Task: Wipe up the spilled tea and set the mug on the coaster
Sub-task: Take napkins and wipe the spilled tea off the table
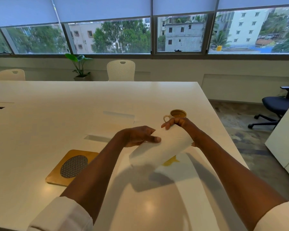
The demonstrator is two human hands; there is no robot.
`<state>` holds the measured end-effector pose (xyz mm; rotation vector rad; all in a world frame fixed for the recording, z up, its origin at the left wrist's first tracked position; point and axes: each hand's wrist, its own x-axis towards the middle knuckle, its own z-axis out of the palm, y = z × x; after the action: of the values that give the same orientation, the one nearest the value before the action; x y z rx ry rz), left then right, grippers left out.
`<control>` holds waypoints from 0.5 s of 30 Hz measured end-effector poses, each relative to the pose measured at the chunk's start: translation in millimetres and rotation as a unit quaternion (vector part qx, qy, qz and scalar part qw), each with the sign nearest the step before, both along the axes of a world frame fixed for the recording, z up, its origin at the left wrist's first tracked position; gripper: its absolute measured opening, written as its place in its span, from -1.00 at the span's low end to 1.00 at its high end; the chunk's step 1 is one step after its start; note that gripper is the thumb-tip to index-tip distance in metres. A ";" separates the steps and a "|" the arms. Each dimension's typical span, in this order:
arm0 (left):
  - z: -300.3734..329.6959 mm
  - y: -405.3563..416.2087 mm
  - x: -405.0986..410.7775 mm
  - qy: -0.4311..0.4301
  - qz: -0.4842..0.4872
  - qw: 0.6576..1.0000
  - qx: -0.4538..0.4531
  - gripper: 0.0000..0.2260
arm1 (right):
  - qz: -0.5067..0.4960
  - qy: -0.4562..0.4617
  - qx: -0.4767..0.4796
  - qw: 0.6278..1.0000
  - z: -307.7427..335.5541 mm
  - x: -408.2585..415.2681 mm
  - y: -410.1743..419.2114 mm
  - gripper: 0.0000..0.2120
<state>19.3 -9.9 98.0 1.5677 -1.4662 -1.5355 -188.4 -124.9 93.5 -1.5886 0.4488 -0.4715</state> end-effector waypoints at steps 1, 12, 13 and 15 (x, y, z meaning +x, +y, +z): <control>-1.1 0.5 -2.2 0.005 0.004 1.000 0.002 -0.59 | 0.004 -0.006 -0.009 1.000 0.0 0.0 -0.1 -0.90; -22.9 -2.2 -17.2 0.122 0.225 0.956 -0.143 -0.67 | -0.191 -0.104 0.236 0.947 -34.3 -6.4 3.7 -0.45; -25.7 -3.2 -19.7 0.139 0.240 0.949 -0.149 -0.68 | -0.178 -0.101 0.246 0.947 -38.6 -7.0 6.9 -0.38; -30.2 -5.6 -25.8 0.161 0.261 0.939 -0.154 -0.67 | -0.165 -0.091 0.250 0.950 -44.0 -5.8 15.8 -0.33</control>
<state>-6.5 -15.5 67.8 1.3037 -0.9498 -1.1189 -194.2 -109.1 49.6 -0.9728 0.6391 -0.6906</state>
